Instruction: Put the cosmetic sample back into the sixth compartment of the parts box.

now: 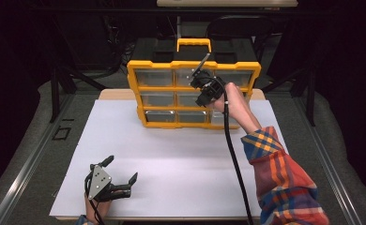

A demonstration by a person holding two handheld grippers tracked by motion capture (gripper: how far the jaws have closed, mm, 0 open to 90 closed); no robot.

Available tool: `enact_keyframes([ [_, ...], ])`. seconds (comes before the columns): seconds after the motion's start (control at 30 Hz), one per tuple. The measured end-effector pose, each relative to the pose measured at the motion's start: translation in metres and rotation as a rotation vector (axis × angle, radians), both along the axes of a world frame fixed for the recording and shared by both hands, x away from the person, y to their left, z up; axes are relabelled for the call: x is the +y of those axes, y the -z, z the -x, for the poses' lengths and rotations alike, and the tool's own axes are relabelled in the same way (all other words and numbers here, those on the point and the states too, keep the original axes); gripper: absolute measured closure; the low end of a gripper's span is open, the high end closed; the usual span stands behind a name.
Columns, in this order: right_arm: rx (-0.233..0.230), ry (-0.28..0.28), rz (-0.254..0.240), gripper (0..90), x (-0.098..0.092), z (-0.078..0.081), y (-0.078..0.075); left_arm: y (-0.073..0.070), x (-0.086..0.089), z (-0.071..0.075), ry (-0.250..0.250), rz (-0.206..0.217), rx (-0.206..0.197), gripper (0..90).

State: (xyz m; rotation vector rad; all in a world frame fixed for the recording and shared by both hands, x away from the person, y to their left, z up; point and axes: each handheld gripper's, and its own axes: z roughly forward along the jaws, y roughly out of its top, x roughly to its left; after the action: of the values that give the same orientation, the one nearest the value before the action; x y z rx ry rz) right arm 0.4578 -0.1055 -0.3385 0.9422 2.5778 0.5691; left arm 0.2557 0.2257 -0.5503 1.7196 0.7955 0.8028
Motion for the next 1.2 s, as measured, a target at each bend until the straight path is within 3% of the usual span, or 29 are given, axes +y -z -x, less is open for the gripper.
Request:
enact_keyframes([
  [0.37, 0.0, 0.016, 0.001, 80.9, -0.01, -0.006, -0.016, 0.0, 0.0, 0.0, 0.001, 0.001, 0.002, 0.0],
  [0.7, -0.009, 0.042, -0.013, 80.9, -0.027, -0.002, -0.029, 0.0, 0.0, 0.0, 0.002, 0.001, 0.004, 0.0],
  [1.2, -0.009, 0.088, 0.009, 80.9, -0.053, 0.001, -0.028, 0.0, 0.0, -0.001, -0.001, -0.002, 0.002, 0.0],
])
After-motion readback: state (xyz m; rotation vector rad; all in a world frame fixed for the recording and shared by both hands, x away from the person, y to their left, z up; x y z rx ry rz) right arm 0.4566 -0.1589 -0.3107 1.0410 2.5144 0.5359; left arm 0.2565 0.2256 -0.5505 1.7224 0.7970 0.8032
